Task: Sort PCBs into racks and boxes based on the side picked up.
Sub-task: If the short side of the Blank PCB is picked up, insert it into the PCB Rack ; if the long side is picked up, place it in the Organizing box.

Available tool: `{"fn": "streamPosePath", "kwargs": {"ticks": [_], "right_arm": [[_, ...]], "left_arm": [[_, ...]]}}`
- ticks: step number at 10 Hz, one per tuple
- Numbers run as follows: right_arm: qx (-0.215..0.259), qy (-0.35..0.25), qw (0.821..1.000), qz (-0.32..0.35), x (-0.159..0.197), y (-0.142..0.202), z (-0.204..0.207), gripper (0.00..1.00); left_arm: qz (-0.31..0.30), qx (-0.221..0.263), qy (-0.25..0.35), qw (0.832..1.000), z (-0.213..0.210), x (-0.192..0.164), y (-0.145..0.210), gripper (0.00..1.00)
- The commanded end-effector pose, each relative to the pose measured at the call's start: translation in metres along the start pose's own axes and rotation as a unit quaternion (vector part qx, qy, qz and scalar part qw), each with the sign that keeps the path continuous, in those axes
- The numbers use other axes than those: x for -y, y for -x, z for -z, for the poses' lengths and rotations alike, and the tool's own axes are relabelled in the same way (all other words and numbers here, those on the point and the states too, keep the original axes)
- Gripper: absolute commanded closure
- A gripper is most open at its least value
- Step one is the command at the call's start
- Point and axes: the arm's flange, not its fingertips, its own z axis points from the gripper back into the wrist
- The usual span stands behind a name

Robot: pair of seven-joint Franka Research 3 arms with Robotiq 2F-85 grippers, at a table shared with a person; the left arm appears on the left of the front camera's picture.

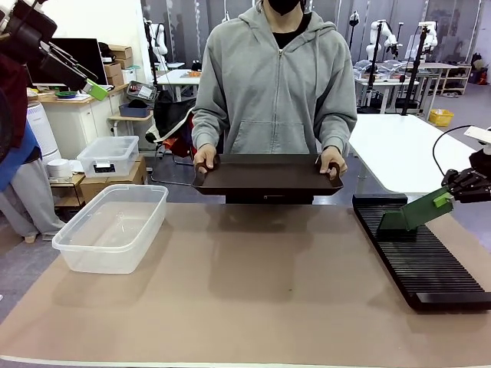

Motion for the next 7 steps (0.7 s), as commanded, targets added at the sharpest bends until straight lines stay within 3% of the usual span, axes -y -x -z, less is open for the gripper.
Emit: {"fn": "streamPosePath", "kwargs": {"ticks": [1,7], "right_arm": [[-0.013,0.005,0.999,-0.034,-0.009,0.004,0.018,0.98],[-0.023,0.046,0.997,-0.059,-0.018,0.018,0.031,0.98]], "left_arm": [[0.001,0.000,0.004,1.000,-0.001,0.001,0.001,0.00],[0.001,0.000,0.004,1.000,-0.001,0.001,0.001,0.00]]}}
